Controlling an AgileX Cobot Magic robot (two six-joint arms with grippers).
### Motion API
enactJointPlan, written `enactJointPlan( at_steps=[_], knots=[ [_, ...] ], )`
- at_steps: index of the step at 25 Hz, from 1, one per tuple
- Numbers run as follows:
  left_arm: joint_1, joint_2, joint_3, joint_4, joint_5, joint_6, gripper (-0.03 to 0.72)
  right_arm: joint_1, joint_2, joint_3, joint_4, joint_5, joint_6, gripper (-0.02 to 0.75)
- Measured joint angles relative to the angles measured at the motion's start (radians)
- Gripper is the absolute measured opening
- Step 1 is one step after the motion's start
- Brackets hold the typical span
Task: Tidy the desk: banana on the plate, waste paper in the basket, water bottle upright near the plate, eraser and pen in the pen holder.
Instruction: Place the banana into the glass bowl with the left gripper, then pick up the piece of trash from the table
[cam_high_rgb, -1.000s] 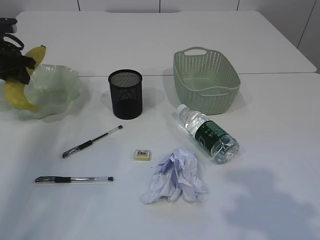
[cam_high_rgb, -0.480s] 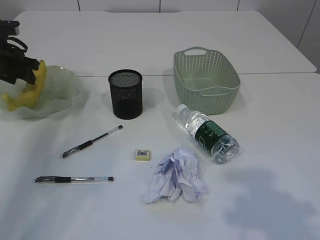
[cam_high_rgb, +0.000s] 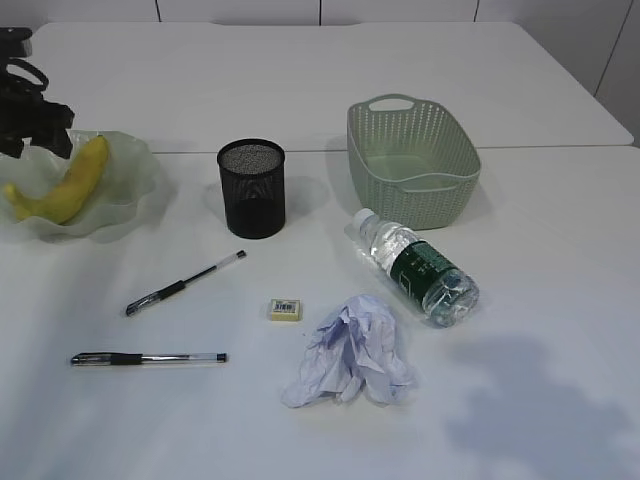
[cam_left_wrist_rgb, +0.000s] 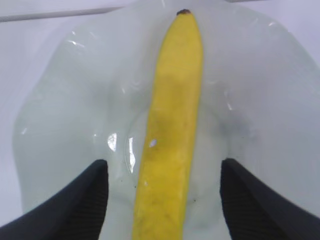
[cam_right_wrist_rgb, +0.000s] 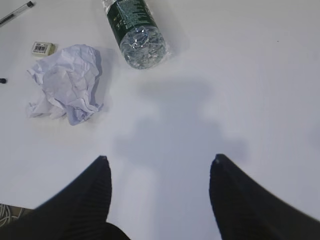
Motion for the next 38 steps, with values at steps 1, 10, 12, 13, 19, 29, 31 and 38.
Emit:
enactJointPlan(
  at_steps=[1, 10, 12, 13, 19, 29, 31, 38],
  knots=[
    [0.0, -0.016, 0.0, -0.001, 0.012, 0.0, 0.503, 0.0, 0.0, 0.0, 0.0, 0.0, 0.0, 0.461],
    [0.0, -0.186, 0.0, -0.062, 0.147, 0.0, 0.426, 0.0, 0.0, 0.0, 0.0, 0.023, 0.0, 0.461],
    [0.0, -0.221, 0.0, -0.069, 0.164, 0.0, 0.411, 0.0, 0.0, -0.003, 0.001, 0.045, 0.0, 0.461],
    [0.0, -0.24, 0.0, -0.071, 0.175, 0.0, 0.408, 0.0, 0.0, -0.005, 0.004, 0.05, 0.0, 0.461],
    [0.0, -0.366, 0.024, -0.075, 0.238, 0.0, 0.375, 0.0, -0.05, -0.038, 0.024, 0.053, 0.0, 0.461],
    [0.0, -0.642, 0.453, -0.077, 0.183, 0.0, 0.365, 0.0, -0.07, -0.04, 0.078, 0.069, 0.0, 0.461],
    [0.0, -0.725, 0.558, -0.073, 0.177, 0.002, 0.365, 0.0, -0.07, -0.04, 0.085, 0.07, 0.0, 0.461],
    [0.0, -1.018, 0.855, -0.077, 0.173, -0.022, 0.364, 0.039, -0.07, -0.045, 0.088, 0.077, 0.0, 0.459]
  ],
)
